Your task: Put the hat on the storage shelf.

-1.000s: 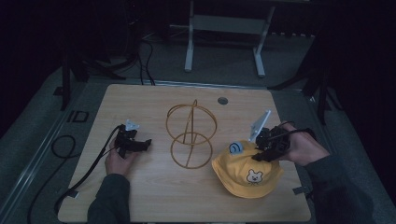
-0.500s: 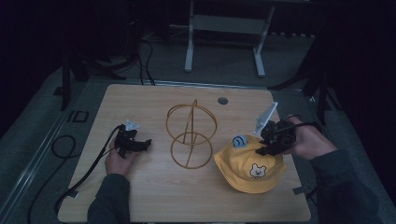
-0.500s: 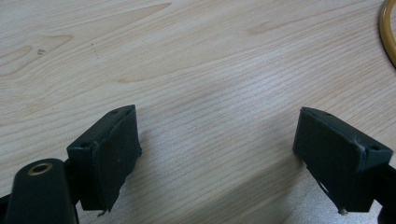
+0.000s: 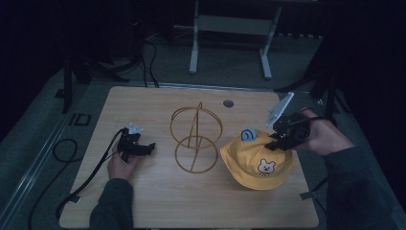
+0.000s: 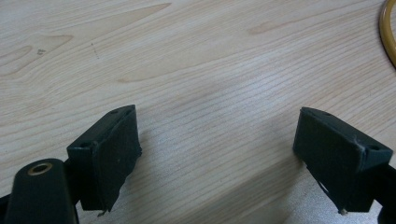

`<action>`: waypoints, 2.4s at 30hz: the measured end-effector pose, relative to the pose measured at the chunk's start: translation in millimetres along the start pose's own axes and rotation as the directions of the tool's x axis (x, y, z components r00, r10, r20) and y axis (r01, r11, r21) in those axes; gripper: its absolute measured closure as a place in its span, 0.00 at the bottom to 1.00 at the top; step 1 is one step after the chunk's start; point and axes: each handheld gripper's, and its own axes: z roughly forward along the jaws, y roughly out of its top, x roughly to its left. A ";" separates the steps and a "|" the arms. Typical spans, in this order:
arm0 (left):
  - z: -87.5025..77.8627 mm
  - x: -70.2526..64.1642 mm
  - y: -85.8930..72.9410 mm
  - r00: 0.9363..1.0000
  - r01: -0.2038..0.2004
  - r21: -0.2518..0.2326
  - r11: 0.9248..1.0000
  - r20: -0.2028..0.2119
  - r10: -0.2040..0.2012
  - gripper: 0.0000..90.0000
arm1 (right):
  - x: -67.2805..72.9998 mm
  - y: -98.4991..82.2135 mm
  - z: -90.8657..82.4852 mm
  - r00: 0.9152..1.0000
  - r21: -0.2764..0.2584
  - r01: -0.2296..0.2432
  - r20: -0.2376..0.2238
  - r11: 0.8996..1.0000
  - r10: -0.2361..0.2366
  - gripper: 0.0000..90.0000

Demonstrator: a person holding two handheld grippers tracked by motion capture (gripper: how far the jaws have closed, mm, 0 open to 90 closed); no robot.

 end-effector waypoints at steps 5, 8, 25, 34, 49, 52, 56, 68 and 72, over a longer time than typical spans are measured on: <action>0.0 0.0 0.0 1.000 0.000 0.000 1.000 0.000 0.000 0.16 | -2.6 -0.3 -5.2 1.000 -0.003 -0.001 0.007 1.000 0.001 0.82; 0.0 0.0 0.0 1.000 0.000 0.000 1.000 0.000 0.000 0.16 | -5.1 -1.8 -8.4 1.000 0.002 -0.013 0.014 1.000 0.013 0.82; 0.0 0.0 0.0 1.000 0.000 0.000 1.000 0.000 0.000 0.16 | -27.0 -11.2 -21.4 0.995 -0.072 -0.083 0.042 0.994 0.086 0.84; -0.1 0.0 0.1 1.000 0.000 0.002 1.000 0.001 0.000 0.16 | -32.4 -14.6 -27.5 0.991 -0.101 -0.115 0.063 0.988 0.122 0.84; -0.1 0.1 0.1 1.000 -0.001 0.000 1.000 0.000 0.001 0.16 | -35.3 -7.4 -42.8 0.990 -0.142 -0.110 0.074 0.984 0.121 0.84; 0.0 0.1 0.1 1.000 0.000 0.000 1.000 0.000 0.000 0.16 | -35.7 -4.6 -45.5 0.990 -0.150 -0.105 0.077 0.983 0.118 0.84; 0.0 0.1 0.1 1.000 0.000 0.000 1.000 0.000 0.000 0.16 | -35.9 -1.6 -48.9 0.989 -0.162 -0.104 0.088 0.981 0.119 0.84; 0.0 0.1 0.1 1.000 0.000 0.000 1.000 0.000 0.000 0.16 | -37.2 0.7 -56.1 0.987 -0.229 -0.099 0.103 0.968 0.125 0.84; -0.1 0.1 0.1 1.000 -0.001 0.000 1.000 0.000 0.001 0.16 | -37.7 2.4 -59.6 0.984 -0.255 -0.101 0.118 0.962 0.135 0.84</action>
